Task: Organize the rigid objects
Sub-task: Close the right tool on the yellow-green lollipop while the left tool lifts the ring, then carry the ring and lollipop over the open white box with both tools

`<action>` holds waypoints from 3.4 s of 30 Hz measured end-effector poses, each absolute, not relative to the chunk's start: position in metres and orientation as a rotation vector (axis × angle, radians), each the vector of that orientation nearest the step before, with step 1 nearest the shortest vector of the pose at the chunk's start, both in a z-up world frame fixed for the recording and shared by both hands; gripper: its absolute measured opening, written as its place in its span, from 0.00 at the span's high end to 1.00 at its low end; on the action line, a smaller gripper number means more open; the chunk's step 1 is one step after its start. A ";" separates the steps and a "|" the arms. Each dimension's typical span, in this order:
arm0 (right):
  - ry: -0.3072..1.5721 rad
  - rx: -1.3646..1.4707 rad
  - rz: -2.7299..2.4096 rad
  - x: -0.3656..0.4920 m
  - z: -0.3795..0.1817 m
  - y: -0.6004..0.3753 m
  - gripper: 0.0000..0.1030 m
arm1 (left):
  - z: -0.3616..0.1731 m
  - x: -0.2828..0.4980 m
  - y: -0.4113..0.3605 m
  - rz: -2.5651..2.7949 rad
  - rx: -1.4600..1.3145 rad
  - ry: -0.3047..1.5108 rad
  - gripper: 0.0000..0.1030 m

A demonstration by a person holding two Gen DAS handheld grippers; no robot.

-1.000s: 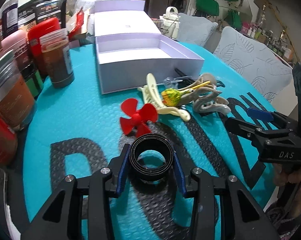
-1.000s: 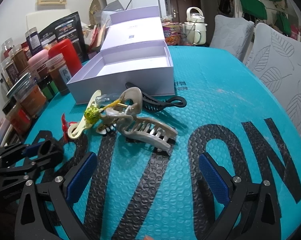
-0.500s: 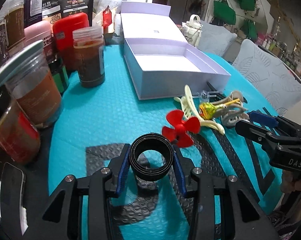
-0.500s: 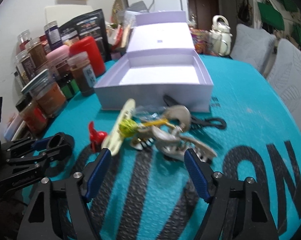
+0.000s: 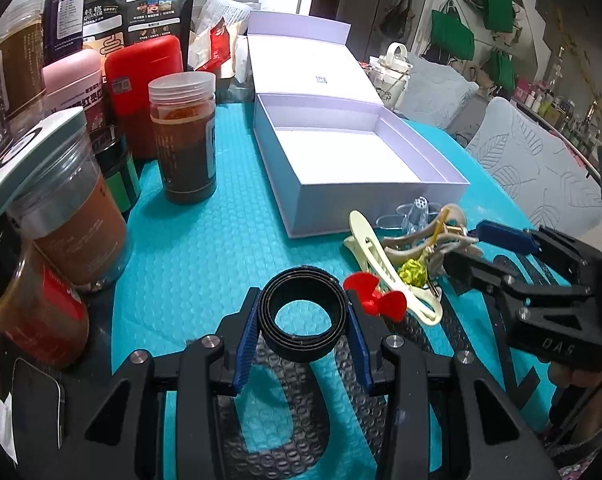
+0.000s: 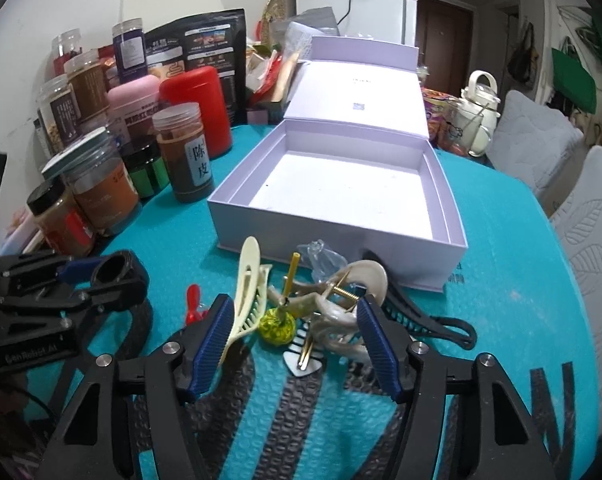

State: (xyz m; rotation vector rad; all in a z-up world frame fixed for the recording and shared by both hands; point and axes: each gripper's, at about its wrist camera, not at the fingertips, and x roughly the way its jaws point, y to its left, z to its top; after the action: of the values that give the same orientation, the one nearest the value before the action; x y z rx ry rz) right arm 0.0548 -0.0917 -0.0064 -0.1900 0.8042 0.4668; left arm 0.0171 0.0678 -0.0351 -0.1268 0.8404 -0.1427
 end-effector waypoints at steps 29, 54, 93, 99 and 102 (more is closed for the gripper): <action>0.942 -0.072 0.509 0.071 -0.048 -0.087 0.78 | -0.041 0.045 0.075 -0.151 -0.138 0.890 0.61; 0.873 -0.041 0.495 0.032 -0.019 -0.113 0.79 | -0.021 0.006 0.050 -0.149 -0.094 0.836 0.61; 0.700 -0.071 0.510 0.034 0.059 -0.165 0.79 | 0.060 0.032 -0.021 -0.242 -0.007 0.663 0.61; 0.678 -0.064 0.533 0.051 0.072 -0.164 0.79 | 0.075 0.046 -0.025 -0.244 0.012 0.625 0.61; 0.665 -0.070 0.539 0.061 0.080 -0.163 0.79 | 0.081 0.055 -0.026 -0.249 0.016 0.608 0.61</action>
State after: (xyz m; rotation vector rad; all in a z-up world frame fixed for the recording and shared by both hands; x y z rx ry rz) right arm 0.0609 -0.1626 0.0798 -0.0703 0.6654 0.5389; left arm 0.0545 -0.0260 0.0814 0.0161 0.6078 -0.2488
